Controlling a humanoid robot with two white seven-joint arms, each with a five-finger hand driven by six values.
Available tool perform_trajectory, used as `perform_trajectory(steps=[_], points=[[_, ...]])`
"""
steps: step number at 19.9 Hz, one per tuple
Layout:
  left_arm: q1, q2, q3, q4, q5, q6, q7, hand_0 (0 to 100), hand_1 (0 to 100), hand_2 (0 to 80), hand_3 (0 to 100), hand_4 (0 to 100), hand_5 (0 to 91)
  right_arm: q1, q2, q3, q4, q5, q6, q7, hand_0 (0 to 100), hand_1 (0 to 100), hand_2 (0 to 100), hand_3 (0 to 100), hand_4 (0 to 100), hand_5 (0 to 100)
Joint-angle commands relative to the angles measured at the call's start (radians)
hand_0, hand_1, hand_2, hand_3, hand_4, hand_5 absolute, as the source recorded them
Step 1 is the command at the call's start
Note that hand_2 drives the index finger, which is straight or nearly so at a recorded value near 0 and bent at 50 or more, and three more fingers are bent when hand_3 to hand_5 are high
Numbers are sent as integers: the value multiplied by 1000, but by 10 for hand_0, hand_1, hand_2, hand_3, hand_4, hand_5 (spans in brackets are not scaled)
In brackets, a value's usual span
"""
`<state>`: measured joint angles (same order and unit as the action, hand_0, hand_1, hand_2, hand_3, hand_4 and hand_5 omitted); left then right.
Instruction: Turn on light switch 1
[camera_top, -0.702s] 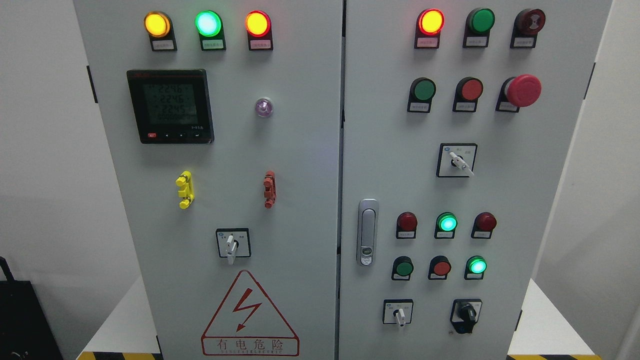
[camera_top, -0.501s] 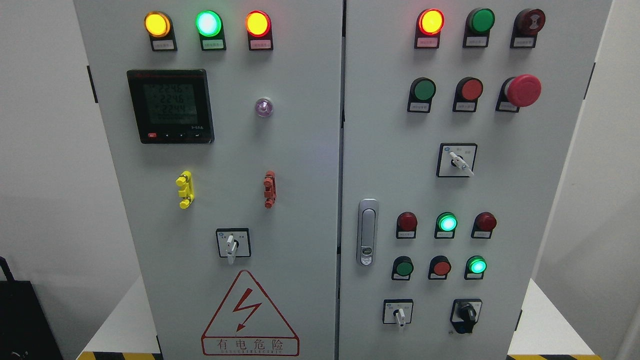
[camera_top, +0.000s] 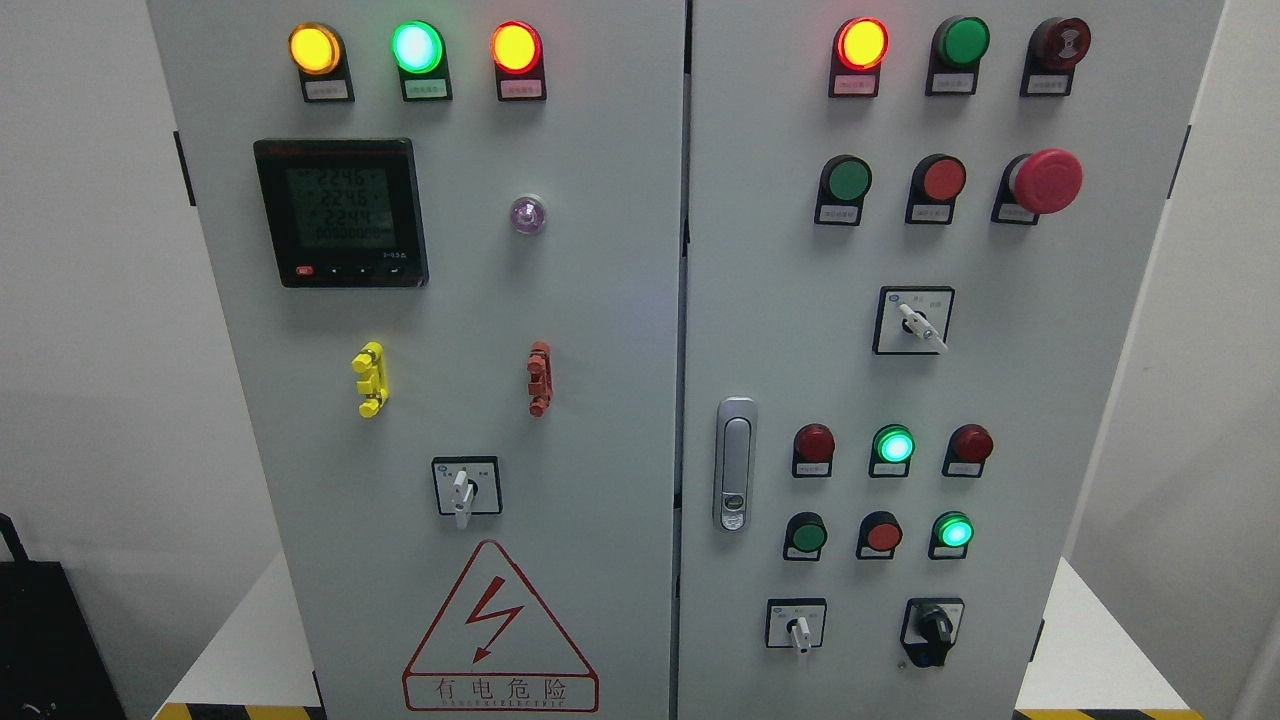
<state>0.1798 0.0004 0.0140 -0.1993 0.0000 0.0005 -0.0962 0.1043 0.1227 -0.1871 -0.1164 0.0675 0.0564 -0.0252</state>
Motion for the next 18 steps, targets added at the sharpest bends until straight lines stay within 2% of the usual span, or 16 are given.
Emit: perform_trajectory(steps=[1, 4, 6, 8, 10, 12, 16, 18], points=[[65, 10, 44, -181, -8, -2, 16, 218, 0, 0, 0, 0, 0, 0, 0, 0, 0, 0, 0, 2, 0, 0, 0, 0, 0, 0], [115, 10, 43, -319, -14, -7, 70, 214, 0, 0, 0, 0, 0, 0, 0, 0, 0, 0, 0, 2, 0, 0, 0, 0, 0, 0], [150, 12, 46, -418, -14, -65, 98, 212, 0, 0, 0, 33, 0, 0, 0, 0, 0, 0, 0, 2, 0, 0, 0, 0, 0, 0], [173, 13, 61, -510, -14, -163, 101, 219, 0, 0, 0, 89, 0, 0, 0, 0, 0, 0, 0, 2, 0, 0, 0, 0, 0, 0], [178, 15, 72, -616, -14, -217, 102, 223, 0, 0, 19, 127, 0, 0, 0, 0, 0, 0, 0, 2, 0, 0, 0, 0, 0, 0], [184, 16, 95, -772, -18, -226, 104, 227, 0, 0, 66, 166, 0, 0, 0, 0, 0, 0, 0, 2, 0, 0, 0, 0, 0, 0], [185, 18, 138, -1030, -90, -227, 101, 240, 0, 0, 172, 291, 0, 0, 0, 0, 0, 0, 0, 2, 0, 0, 0, 0, 0, 0], [185, 18, 147, -1142, -100, -226, 98, 246, 0, 0, 209, 326, 0, 0, 0, 0, 0, 0, 0, 2, 0, 0, 0, 0, 0, 0]])
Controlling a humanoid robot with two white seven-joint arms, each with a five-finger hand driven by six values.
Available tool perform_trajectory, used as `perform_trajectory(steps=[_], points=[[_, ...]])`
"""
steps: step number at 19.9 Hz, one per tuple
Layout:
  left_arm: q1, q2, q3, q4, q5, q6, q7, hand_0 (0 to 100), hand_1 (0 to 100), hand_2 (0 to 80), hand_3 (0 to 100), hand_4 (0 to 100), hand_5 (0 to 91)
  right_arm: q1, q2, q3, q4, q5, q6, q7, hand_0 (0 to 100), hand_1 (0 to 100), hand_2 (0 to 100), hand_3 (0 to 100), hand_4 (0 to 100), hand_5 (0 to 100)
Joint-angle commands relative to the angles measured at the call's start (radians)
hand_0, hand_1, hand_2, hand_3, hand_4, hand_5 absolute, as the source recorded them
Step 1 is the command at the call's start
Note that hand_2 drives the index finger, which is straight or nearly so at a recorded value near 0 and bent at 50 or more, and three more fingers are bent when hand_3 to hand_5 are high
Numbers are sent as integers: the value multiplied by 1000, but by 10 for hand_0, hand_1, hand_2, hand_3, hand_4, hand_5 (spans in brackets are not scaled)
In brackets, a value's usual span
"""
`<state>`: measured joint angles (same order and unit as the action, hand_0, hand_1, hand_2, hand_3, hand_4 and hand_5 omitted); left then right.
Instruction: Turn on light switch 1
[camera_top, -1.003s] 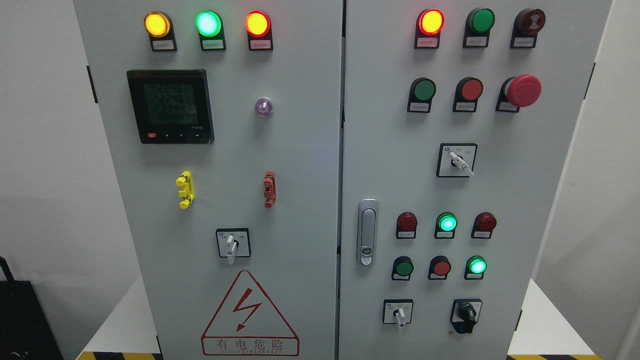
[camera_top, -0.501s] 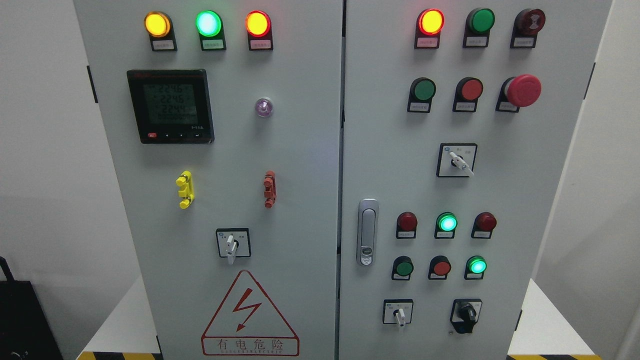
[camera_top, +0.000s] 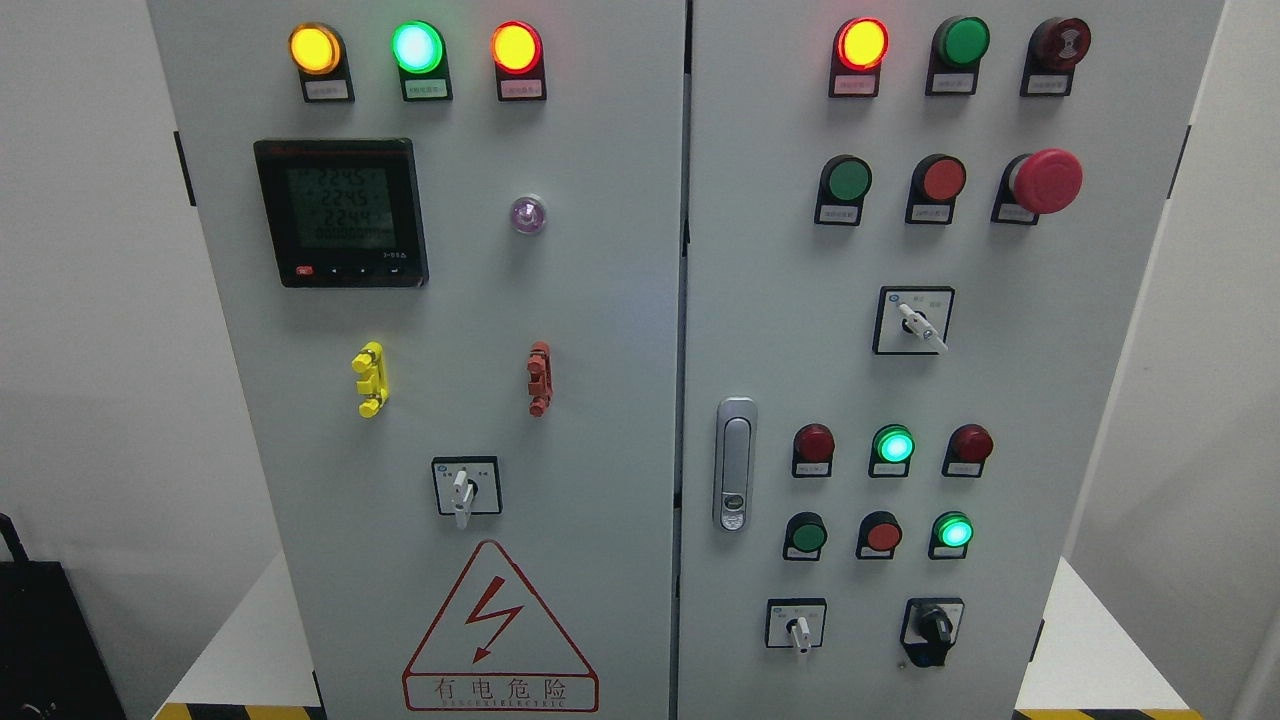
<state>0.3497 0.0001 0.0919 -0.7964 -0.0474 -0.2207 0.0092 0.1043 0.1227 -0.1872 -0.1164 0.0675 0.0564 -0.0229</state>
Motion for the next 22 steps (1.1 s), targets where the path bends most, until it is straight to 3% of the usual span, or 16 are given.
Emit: perform_trajectory(steps=[1, 4, 8, 14, 18, 22], points=[[15, 18, 69, -598, -52, -5, -9, 247, 0, 16, 226, 345, 0, 0, 0, 0, 0, 0, 0, 0, 0, 0, 0, 0, 0, 0], [17, 18, 69, -765, -52, -5, -14, 243, 0, 68, 270, 379, 4, 0, 0, 0, 1, 0, 0, 0, 0, 0, 0, 0, 0, 0], [17, 20, 77, -981, -54, -5, -12, 225, 22, 123, 334, 455, 102, 0, 0, 0, 0, 0, 0, 0, 0, 0, 0, 0, 0, 0], [17, 18, 97, -1176, -52, -12, -14, 119, 153, 182, 424, 576, 255, 0, 0, 0, 1, 0, 0, 1, 0, 0, 0, 0, 0, 0], [9, 12, 88, -1193, -51, -80, -15, 21, 248, 275, 525, 674, 526, 0, 0, 0, 0, 0, 0, 0, 0, 0, 0, 0, 0, 0], [-18, 8, 81, -1193, -51, -80, -23, 0, 296, 345, 651, 779, 667, 0, 0, 0, 0, 0, 0, 0, 0, 0, 0, 0, 0, 0]])
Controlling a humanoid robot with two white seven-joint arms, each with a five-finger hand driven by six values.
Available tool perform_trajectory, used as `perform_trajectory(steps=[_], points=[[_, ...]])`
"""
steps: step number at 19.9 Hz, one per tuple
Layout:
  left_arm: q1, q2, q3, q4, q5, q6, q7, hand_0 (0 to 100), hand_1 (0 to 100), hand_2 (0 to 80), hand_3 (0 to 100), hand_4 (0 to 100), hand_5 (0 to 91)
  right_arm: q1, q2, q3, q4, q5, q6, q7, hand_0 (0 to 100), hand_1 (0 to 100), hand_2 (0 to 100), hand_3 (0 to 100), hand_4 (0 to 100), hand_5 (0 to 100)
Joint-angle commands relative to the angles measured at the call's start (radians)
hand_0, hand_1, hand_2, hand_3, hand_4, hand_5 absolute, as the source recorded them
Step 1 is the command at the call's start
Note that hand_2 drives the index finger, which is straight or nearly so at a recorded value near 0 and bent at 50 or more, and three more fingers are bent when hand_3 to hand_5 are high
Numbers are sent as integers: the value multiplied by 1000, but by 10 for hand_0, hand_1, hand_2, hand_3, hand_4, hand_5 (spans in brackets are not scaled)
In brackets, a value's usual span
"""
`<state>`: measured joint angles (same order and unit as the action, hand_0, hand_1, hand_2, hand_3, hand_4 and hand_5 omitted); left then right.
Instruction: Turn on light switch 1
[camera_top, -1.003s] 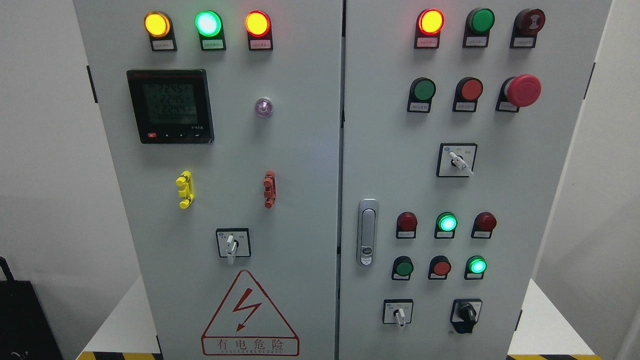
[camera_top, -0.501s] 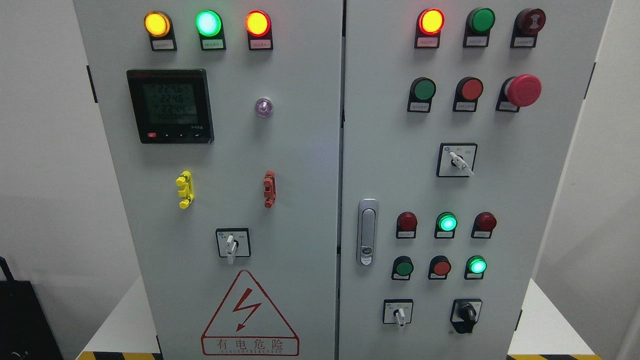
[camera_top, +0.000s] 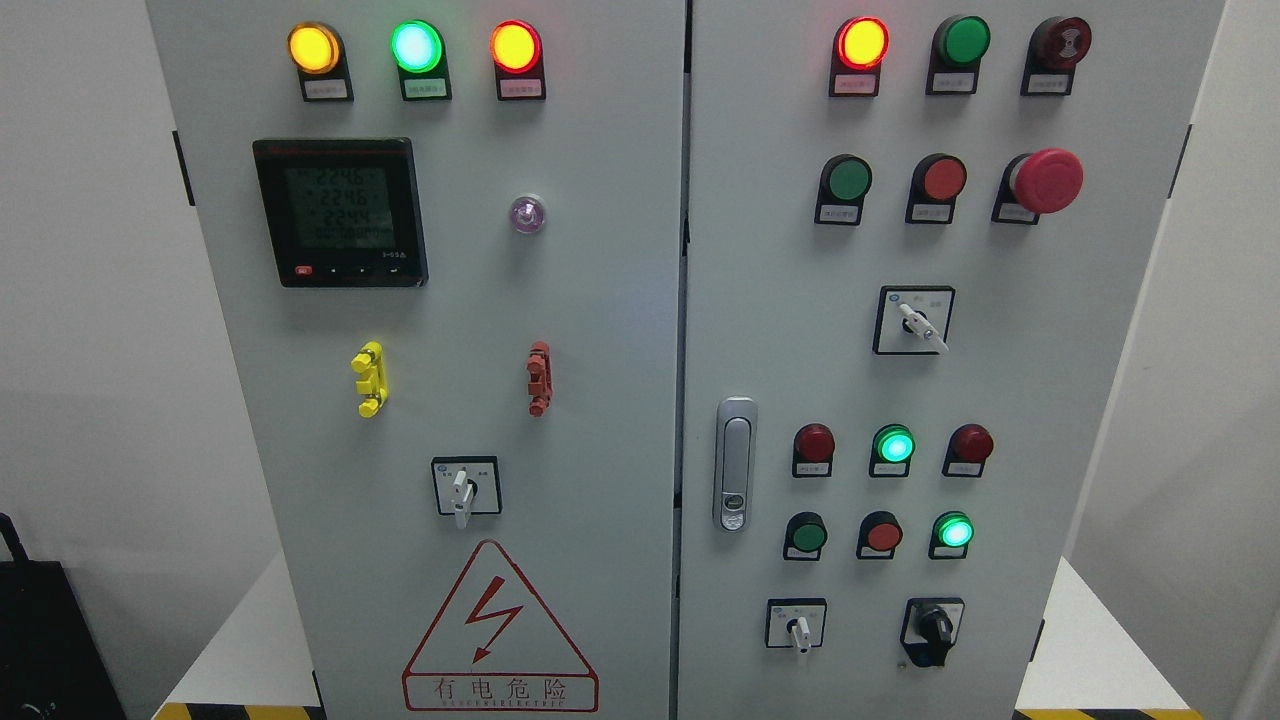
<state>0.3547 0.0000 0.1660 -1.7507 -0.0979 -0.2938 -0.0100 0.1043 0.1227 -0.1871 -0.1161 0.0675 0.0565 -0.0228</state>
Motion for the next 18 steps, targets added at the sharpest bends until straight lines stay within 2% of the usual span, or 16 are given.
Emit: perform_trajectory(steps=[1, 5, 12, 15, 18], points=[[-37, 8, 6, -239, 0, -2, -4, 0, 301, 357, 664, 789, 678, 0, 0, 0, 1, 0, 0, 0, 0, 0, 0, 0, 0, 0], [-98, -1, 1, -240, 1, 11, -4, 0, 314, 412, 719, 826, 728, 0, 0, 0, -1, 0, 0, 0, 0, 0, 0, 0, 0, 0], [-197, -26, -58, -259, 1, 160, 2, 0, 353, 472, 799, 862, 780, 0, 0, 0, -1, 0, 0, 0, 0, 0, 0, 0, 0, 0], [-233, -41, -94, -259, 0, 192, 12, 0, 360, 481, 822, 875, 796, 0, 0, 0, -1, 0, 0, 1, 0, 0, 0, 0, 0, 0], [-272, -67, -120, -262, 1, 249, 53, 0, 362, 482, 825, 878, 804, 0, 0, 0, -1, 0, 0, 0, 0, 0, 0, 0, 0, 0]])
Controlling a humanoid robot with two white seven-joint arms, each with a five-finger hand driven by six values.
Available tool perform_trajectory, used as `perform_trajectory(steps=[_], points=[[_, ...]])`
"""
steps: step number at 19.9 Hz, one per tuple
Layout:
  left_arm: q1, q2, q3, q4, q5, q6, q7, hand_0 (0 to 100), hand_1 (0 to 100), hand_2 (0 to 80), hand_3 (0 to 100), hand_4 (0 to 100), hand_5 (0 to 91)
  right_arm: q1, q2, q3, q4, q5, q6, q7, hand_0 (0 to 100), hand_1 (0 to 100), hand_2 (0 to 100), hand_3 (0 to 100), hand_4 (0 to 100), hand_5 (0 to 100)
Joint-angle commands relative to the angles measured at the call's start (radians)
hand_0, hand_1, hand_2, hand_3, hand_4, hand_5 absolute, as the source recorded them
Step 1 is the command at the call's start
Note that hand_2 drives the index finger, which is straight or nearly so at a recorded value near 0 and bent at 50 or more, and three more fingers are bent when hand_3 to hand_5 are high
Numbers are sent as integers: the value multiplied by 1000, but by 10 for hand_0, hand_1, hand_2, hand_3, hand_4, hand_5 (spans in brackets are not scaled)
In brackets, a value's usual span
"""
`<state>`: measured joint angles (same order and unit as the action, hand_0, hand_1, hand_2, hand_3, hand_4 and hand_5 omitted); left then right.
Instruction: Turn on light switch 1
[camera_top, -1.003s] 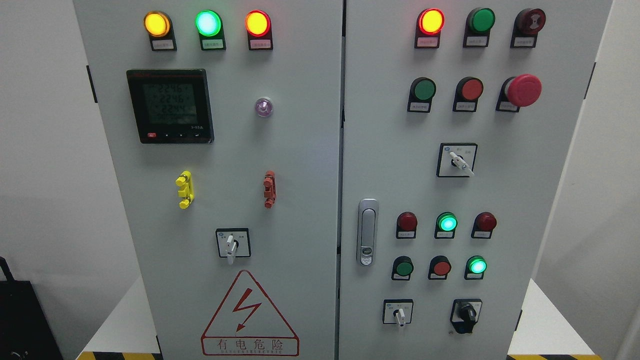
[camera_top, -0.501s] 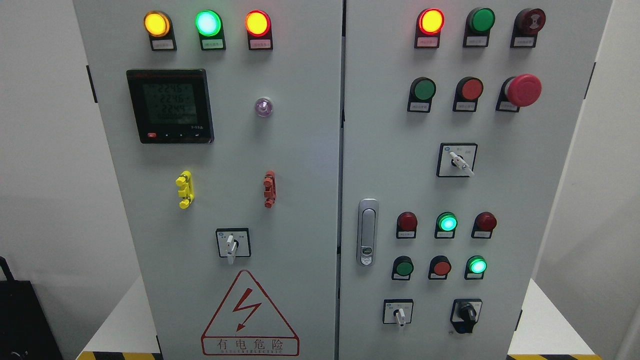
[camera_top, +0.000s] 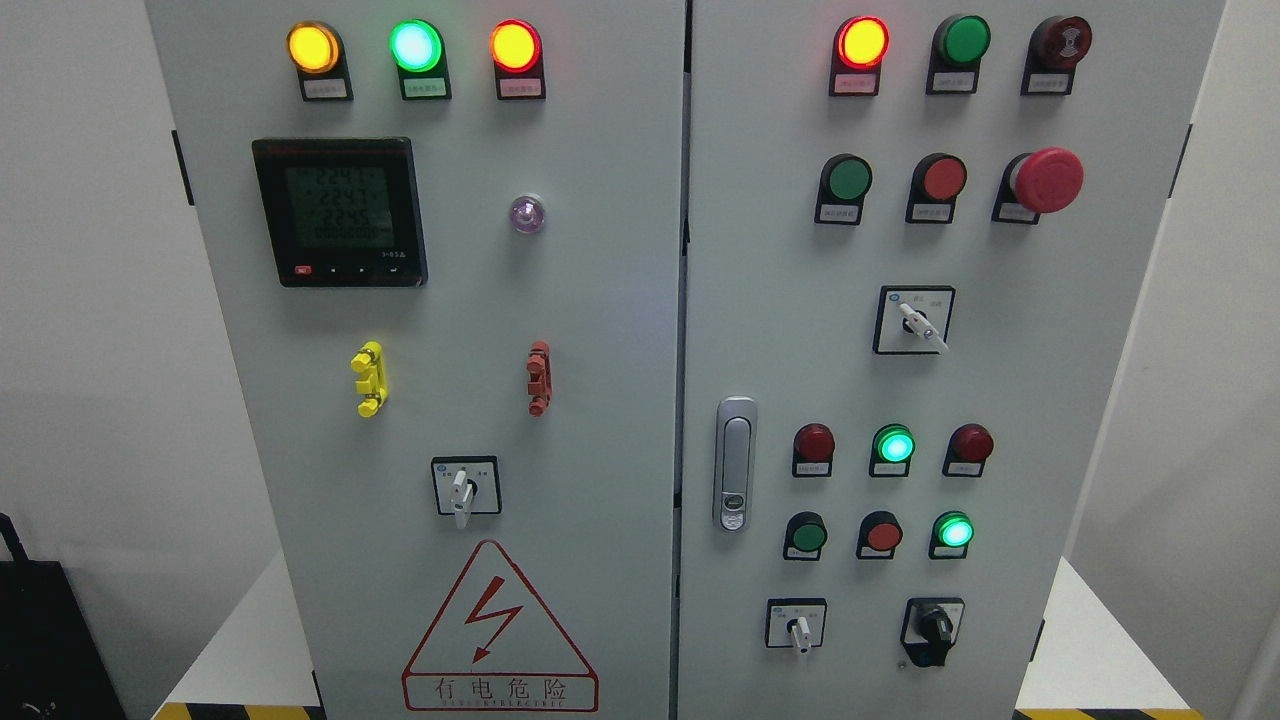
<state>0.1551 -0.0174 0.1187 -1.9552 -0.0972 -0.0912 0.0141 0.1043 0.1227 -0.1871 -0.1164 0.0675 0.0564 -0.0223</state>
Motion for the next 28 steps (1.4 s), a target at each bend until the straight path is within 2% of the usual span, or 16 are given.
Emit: perform_trajectory(steps=[1, 7, 10, 13, 19, 22, 28], points=[[-81, -55, -82, -63, -1, 68, 41, 0, 363, 482, 826, 881, 809, 0, 0, 0, 0, 0, 0, -1, 0, 0, 0, 0, 0, 0], [-135, -65, -131, -70, -4, 174, 142, 0, 405, 509, 860, 904, 838, 0, 0, 0, 0, 0, 0, -1, 0, 0, 0, 0, 0, 0], [-158, -67, -175, -68, -7, 201, 219, 0, 451, 516, 886, 913, 851, 0, 0, 0, 0, 0, 0, -1, 0, 0, 0, 0, 0, 0], [-207, -78, -214, -65, -16, 275, 286, 0, 483, 523, 884, 916, 854, 0, 0, 0, 0, 0, 0, -1, 0, 0, 0, 0, 0, 0], [-273, -95, -260, -57, -67, 323, 300, 0, 534, 527, 886, 918, 855, 0, 0, 0, 0, 0, 0, -1, 0, 0, 0, 0, 0, 0], [-315, -101, -260, -44, -67, 387, 346, 0, 540, 526, 881, 917, 855, 0, 0, 0, 0, 0, 0, -1, 0, 0, 0, 0, 0, 0], [-335, -104, -292, -41, -70, 441, 435, 0, 527, 531, 880, 916, 853, 0, 0, 0, 0, 0, 0, -1, 0, 0, 0, 0, 0, 0]])
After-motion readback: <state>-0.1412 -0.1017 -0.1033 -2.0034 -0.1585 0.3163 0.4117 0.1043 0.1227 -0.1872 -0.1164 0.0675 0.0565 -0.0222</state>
